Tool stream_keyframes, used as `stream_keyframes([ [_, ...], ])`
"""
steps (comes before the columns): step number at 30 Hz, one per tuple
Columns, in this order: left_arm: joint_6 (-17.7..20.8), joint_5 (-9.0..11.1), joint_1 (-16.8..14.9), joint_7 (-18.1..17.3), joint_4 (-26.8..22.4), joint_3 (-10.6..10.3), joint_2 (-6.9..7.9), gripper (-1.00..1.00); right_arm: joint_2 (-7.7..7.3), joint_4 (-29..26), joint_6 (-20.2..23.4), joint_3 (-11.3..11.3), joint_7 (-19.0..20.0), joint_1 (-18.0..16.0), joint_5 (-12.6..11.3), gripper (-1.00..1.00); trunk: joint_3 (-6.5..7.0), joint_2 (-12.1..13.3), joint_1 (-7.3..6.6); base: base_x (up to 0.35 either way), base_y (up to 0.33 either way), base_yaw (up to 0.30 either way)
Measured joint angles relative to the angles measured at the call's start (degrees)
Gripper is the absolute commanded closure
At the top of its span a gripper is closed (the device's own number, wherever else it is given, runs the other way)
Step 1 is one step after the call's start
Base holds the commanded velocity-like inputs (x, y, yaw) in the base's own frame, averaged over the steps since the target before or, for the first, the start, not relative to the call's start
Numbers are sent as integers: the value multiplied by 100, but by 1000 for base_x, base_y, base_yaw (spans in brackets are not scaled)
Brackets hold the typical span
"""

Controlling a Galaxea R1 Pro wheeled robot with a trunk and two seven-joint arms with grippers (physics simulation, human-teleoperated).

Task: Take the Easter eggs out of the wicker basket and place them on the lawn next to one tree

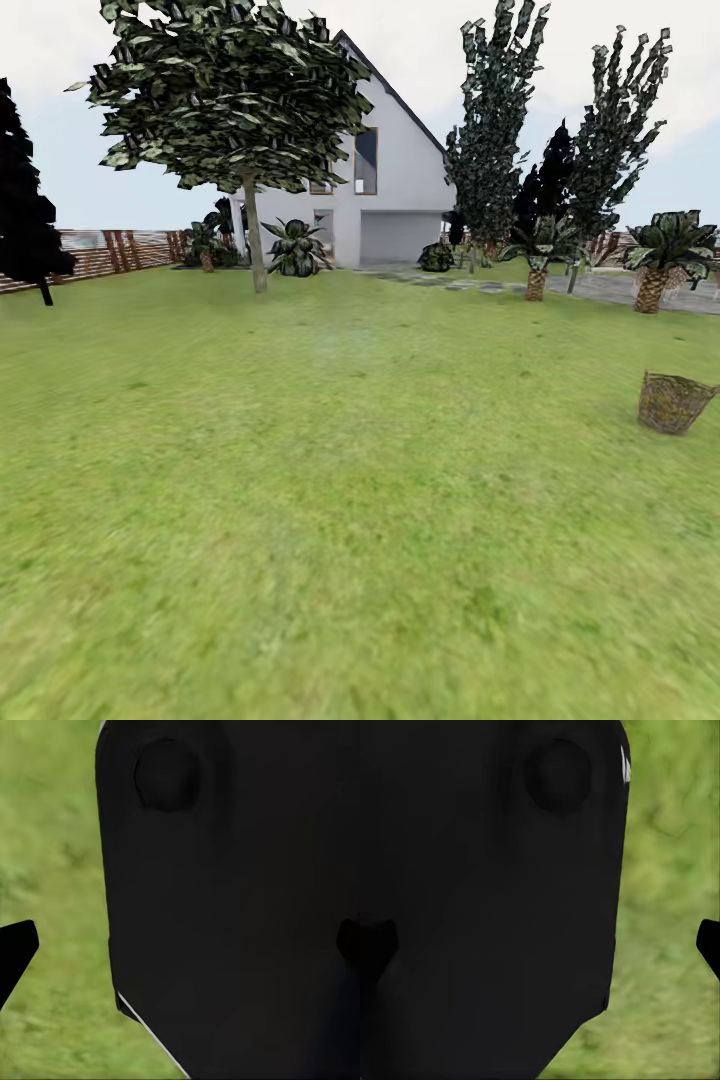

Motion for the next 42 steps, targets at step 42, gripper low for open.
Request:
stream_keyframes([
  [42, -332, -47, -25, 16, -258, -22, 150, -100, 167, -24, 40, -3, -16, -9, -39, -100, 217, 481, -262, 0, 0, -3],
])
